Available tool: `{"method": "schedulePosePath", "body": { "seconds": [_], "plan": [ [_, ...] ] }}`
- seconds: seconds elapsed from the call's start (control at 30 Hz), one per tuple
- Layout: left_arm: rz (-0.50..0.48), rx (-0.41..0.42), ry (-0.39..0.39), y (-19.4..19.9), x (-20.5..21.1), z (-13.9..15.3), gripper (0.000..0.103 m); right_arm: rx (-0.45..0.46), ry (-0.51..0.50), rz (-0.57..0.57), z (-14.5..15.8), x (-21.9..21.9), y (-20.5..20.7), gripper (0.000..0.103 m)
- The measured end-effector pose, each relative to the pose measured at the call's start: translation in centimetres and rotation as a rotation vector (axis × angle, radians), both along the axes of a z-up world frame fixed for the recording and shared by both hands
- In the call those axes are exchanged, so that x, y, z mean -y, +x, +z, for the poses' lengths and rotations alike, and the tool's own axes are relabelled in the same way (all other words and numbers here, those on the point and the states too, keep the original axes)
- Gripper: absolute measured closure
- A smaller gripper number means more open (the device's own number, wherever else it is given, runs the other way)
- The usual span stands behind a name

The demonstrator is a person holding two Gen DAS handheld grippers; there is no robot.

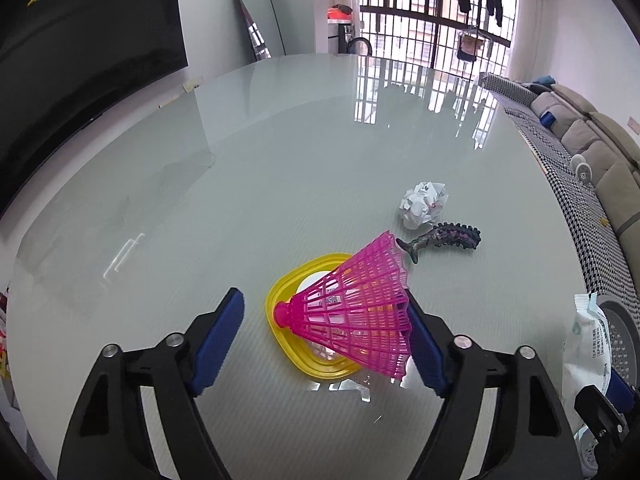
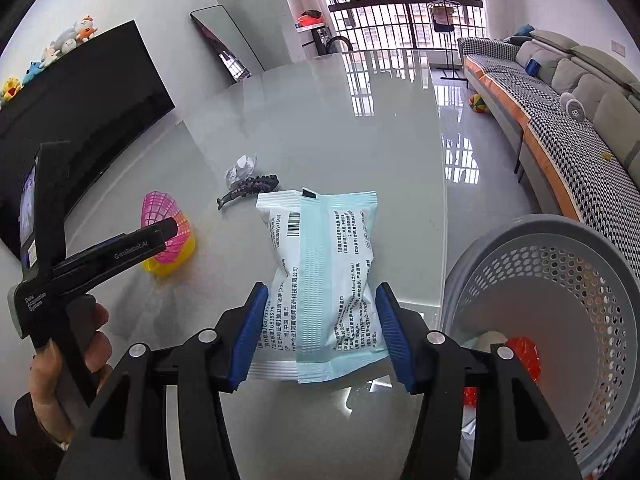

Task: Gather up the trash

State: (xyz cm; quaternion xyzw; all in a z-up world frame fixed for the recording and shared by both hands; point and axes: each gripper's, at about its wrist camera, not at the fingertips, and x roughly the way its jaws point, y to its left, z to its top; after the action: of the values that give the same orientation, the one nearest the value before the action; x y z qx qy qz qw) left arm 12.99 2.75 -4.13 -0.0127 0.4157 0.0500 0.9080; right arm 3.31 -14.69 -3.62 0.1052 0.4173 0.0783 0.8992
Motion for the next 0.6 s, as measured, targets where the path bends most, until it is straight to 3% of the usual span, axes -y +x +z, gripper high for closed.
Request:
{"method": "schedulePosePath", "body": {
  "seconds": [0.2,0.27,0.37,0.6],
  "plan": [
    [-0.002,0.004,-0.049,-0.4,-1.2,0.3,0.067,0.005,-0.004,0.001,0.2,-0.2,-0.2,0.049],
    [-0.007,0.009,-0.059,-0.6,-1.5,0.5,0.086,0.007,-0.006,0.001,0.3,-0.3,-0.2,0.049],
    [-0.020,0.017,-0.076,-1.1,-1.9,0.7,0.094,0.007,-0.009,0.000,0.3,-0.3,-0.4,0.049],
    [-0.040,0.054,-0.070,-2.9,-2.0,1.6,0.095,0.011,-0.021,0.002,0.6,-0.8,-0.9,0.049]
  ]
}}
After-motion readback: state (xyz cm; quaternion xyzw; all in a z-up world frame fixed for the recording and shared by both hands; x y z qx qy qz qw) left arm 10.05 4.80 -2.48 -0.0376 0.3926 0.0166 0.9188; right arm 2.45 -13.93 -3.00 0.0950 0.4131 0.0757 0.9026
